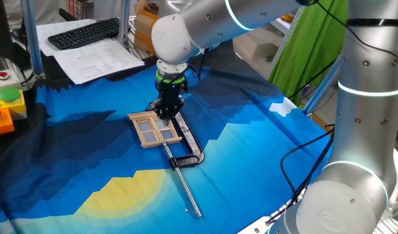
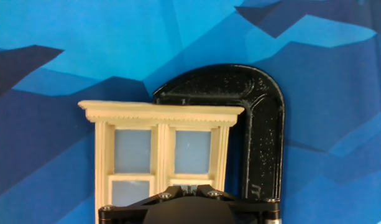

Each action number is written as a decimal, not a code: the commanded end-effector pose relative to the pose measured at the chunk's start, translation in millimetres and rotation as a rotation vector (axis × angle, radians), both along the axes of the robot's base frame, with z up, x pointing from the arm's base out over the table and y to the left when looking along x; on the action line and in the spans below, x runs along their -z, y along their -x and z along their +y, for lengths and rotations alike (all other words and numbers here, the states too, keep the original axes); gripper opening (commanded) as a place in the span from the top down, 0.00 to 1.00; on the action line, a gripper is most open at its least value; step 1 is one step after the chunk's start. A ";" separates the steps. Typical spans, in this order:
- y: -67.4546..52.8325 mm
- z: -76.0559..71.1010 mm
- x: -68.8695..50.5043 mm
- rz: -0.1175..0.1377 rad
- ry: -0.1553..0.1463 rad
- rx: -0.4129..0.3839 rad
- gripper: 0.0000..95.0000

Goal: Open a sliding window

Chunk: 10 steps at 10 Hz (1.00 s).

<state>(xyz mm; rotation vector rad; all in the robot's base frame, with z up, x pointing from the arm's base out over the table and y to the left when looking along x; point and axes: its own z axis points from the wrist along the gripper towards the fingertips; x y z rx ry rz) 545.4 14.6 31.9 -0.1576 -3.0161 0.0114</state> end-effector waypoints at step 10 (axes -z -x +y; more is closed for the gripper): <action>-1.1 -7.6 7.7 0.035 -0.076 0.693 1.00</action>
